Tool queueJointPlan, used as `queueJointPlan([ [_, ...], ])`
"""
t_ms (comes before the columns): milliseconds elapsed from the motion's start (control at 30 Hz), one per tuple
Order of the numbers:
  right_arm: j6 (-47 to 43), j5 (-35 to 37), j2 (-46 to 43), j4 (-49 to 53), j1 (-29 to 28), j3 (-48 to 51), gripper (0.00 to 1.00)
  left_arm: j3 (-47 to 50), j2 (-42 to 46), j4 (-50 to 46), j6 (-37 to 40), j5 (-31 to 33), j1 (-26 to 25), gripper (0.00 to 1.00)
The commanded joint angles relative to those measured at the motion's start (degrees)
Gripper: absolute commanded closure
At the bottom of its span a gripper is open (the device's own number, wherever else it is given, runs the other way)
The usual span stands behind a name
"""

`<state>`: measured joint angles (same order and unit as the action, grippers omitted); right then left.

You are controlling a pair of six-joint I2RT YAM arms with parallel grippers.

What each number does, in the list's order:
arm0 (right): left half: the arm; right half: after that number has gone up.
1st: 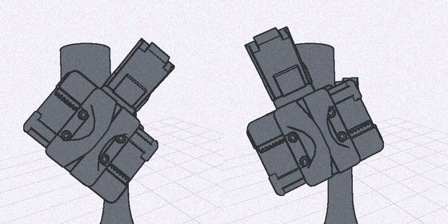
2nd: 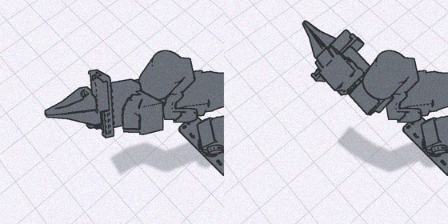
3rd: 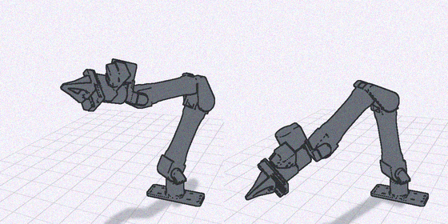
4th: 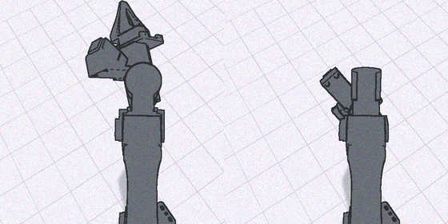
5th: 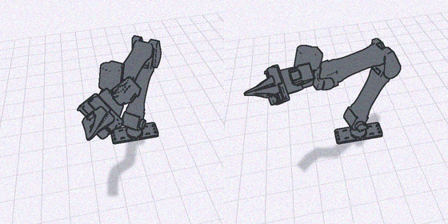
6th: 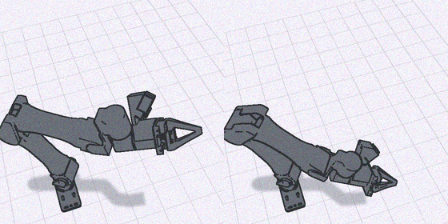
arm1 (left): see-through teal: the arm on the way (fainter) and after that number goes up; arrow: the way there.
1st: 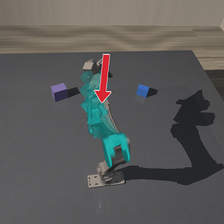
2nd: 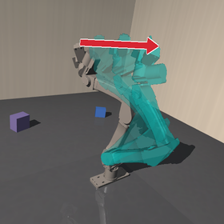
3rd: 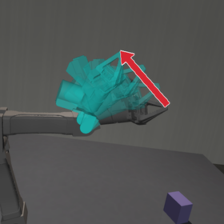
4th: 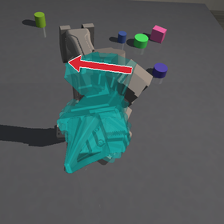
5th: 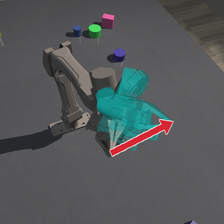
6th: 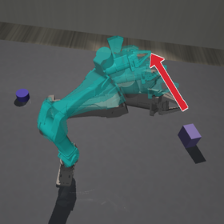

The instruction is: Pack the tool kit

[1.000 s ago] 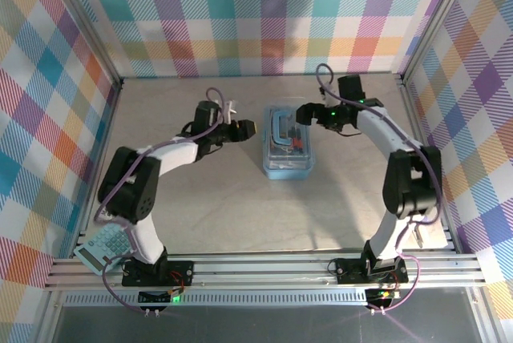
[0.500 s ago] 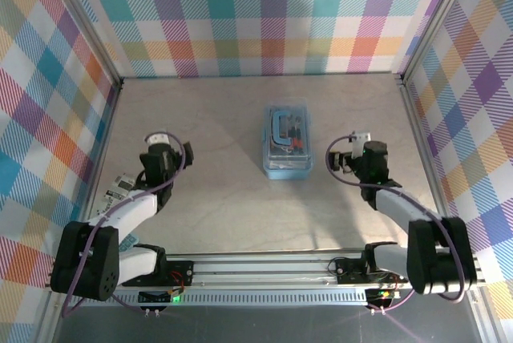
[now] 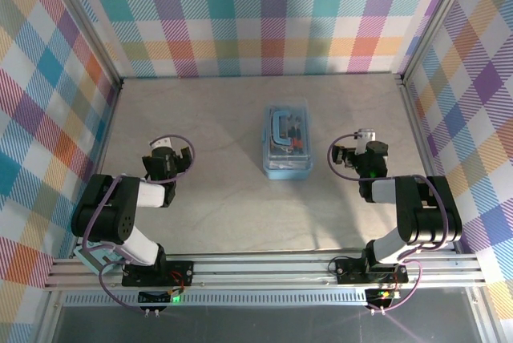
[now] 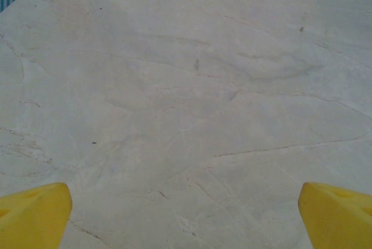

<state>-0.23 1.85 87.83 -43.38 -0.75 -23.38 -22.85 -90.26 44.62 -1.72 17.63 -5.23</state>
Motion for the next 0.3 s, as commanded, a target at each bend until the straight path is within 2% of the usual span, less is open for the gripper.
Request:
queueJointPlan([
  [0,1.0,-1.4,-0.2,-3.2,0.1,-0.4,0.01,0.3,-0.1,6.4,1.5,-0.5,-0.4,0.00],
  [200,0.9,-1.4,0.0,-3.3,0.1,-0.4,0.01,0.4,-0.1,6.8,1.5,-0.5,-0.4,0.00],
  [267,-0.1,-1.9,-0.7,-6.4,-0.5,1.4,0.01,0.4,-0.1,6.8,1.5,-0.5,-0.4,0.00],
])
